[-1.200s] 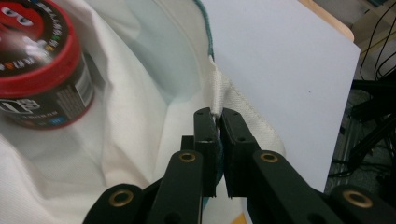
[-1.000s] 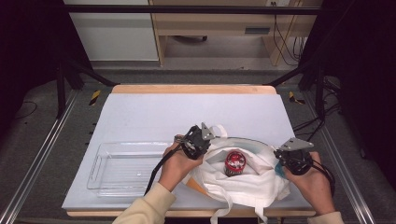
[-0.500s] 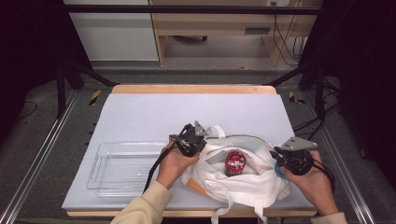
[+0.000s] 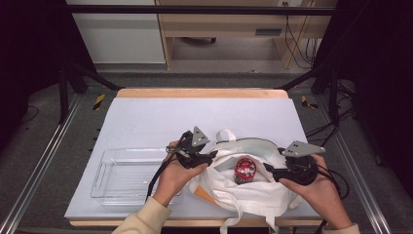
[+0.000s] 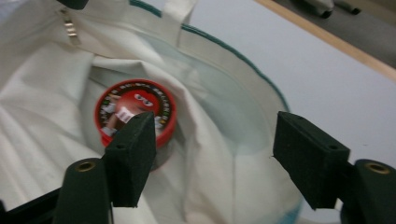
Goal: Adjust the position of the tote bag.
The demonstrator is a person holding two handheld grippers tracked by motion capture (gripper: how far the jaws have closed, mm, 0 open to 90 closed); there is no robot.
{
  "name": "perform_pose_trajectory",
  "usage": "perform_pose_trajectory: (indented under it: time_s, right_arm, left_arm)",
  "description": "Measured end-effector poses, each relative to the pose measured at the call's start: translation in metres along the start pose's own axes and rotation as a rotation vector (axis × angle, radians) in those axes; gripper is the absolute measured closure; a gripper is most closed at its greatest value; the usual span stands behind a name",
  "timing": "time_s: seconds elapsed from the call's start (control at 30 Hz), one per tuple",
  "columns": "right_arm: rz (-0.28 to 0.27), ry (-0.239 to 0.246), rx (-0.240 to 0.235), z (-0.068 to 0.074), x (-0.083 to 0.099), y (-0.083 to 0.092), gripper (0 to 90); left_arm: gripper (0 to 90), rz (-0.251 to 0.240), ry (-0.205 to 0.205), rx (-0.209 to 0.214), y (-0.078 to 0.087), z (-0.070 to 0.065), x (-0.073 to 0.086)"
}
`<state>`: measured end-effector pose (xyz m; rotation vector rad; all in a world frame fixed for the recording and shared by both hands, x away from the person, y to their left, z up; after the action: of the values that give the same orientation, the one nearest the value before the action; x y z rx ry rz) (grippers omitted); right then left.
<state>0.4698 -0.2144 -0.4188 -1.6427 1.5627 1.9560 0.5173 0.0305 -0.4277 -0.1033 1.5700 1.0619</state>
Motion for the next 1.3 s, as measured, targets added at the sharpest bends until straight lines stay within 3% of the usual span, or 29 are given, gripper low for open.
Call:
perform_pose_trajectory:
  time_s: [0.13,0.4,0.63,0.77,0.83,1.3]
  right_arm:
    - [0.020,0.001,-0.040,0.013,-0.005,-0.009,24.3]
    - [0.071,0.021,-0.110,0.030,-0.010,-0.027,19.0]
    - [0.107,0.002,-0.143,0.032,-0.007,-0.038,17.0]
    - [0.118,-0.003,-0.159,0.035,-0.004,-0.042,16.6]
    - [0.119,-0.004,-0.164,0.037,-0.003,-0.043,16.6]
    - [0.152,-0.011,-0.201,0.043,0.004,-0.056,16.1]
  left_arm:
    - [31.5,-0.044,0.026,-0.008,0.017,0.004,-0.003]
    - [21.6,-0.064,0.040,-0.027,0.047,0.011,0.007]
    - [18.1,-0.055,0.065,-0.063,0.063,0.027,0.029]
    - [17.7,-0.054,0.054,-0.104,0.074,0.036,0.037]
    - [17.4,-0.044,0.049,-0.102,0.079,0.038,0.042]
    - [15.3,-0.071,0.131,-0.135,0.103,0.063,0.056]
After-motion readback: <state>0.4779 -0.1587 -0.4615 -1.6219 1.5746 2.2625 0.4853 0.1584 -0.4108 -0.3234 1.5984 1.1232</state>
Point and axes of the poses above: each handheld gripper's, and its own axes: y roughly backward along the jaws, x roughly out of its underside, z roughly to its left, the point moved 7 cm from there along -y, roughly forward along the jaws, and after that the axes turned 2 degrees about -z, right-handed, at the moved point
